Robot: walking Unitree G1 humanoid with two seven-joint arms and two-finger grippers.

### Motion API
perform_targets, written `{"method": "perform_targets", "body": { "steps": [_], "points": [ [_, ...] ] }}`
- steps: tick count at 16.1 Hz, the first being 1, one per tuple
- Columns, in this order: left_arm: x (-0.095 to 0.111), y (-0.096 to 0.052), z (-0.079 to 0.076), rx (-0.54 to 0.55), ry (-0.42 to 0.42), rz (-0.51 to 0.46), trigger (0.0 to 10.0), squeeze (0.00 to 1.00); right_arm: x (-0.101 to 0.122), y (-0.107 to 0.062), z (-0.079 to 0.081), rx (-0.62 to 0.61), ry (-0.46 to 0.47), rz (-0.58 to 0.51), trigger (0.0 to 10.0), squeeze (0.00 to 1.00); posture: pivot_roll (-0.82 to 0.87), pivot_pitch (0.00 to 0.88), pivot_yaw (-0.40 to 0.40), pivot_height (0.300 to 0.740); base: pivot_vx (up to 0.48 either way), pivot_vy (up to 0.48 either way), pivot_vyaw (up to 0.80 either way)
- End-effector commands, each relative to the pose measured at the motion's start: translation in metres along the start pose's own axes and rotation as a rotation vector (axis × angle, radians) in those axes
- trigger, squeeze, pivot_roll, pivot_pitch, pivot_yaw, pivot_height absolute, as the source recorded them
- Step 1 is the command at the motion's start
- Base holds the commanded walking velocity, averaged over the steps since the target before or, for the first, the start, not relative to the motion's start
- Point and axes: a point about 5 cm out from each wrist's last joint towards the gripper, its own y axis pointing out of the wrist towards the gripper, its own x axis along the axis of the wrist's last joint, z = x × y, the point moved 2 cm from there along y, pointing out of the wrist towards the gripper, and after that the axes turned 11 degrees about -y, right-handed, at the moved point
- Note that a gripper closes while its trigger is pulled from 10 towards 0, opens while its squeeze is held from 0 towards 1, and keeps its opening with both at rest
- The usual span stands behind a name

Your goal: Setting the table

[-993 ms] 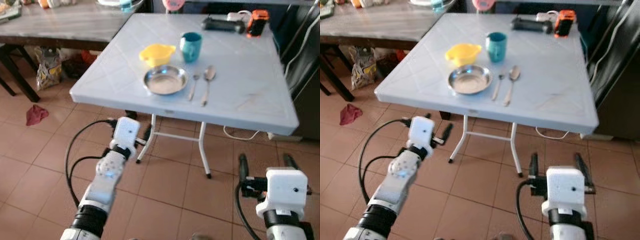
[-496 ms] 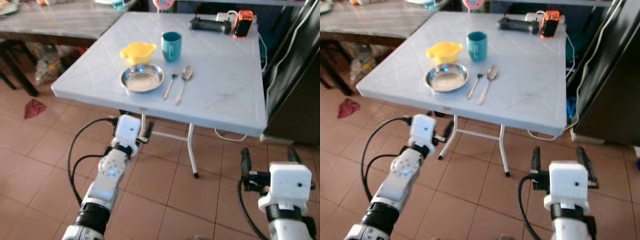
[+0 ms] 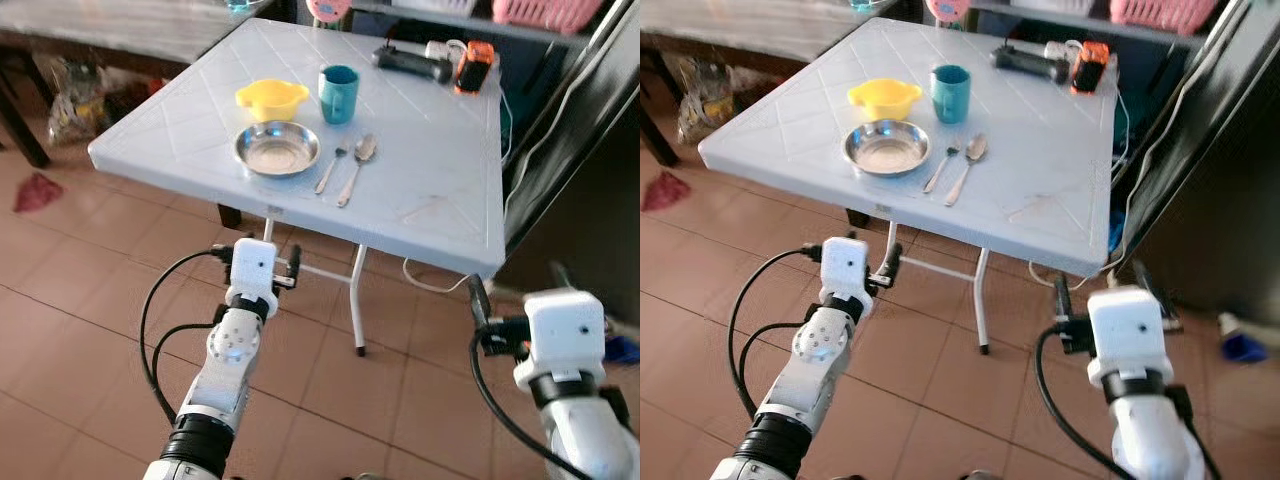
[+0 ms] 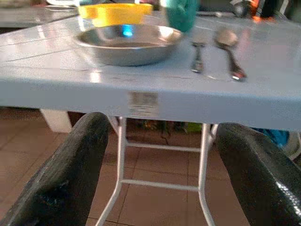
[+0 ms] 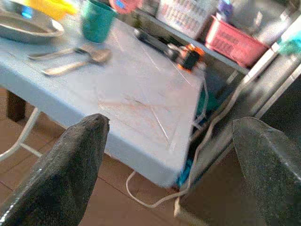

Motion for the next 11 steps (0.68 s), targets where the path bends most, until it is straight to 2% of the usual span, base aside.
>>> {"method": "perform_targets", "body": {
  "steps": [1,3,6,8,9,11],
  "points": [
    [-0.005,-0.002,-0.003,0.005,-0.005,0.006,10.0,0.00,-0.004,0.001,-0.002,0.010,-0.004,0.018,10.0,0.00,-0.16,0.086,-0.126,0.740,0.000,0.000,0.00],
    [-0.004,0.003,0.001,0.013,0.001,0.006,10.0,0.00,-0.003,0.006,0.002,0.021,-0.002,0.008,10.0,0.00,-0.16,0.077,-0.094,0.740,0.000,0.000,0.00],
    [0.011,0.013,-0.004,-0.043,0.039,-0.043,10.0,0.00,-0.007,0.008,0.009,-0.024,0.030,0.015,10.0,0.00,-0.15,0.063,-0.018,0.740,0.000,0.000,0.00],
    [0.018,0.016,-0.003,-0.046,0.045,-0.069,10.0,0.00,-0.011,0.009,0.012,-0.036,0.047,0.025,10.0,0.00,-0.14,0.051,-0.001,0.740,0.000,0.000,0.00],
    [0.025,0.020,0.004,-0.020,0.063,-0.092,10.0,0.00,-0.013,0.012,0.017,-0.039,0.075,0.031,10.0,0.00,-0.11,0.063,0.016,0.740,0.000,0.000,0.00],
    [0.025,0.018,0.013,-0.009,0.081,-0.096,10.0,0.00,-0.014,0.013,0.026,-0.034,0.098,0.031,10.0,0.00,-0.08,0.067,0.023,0.740,0.000,0.000,0.00]
  ]
}}
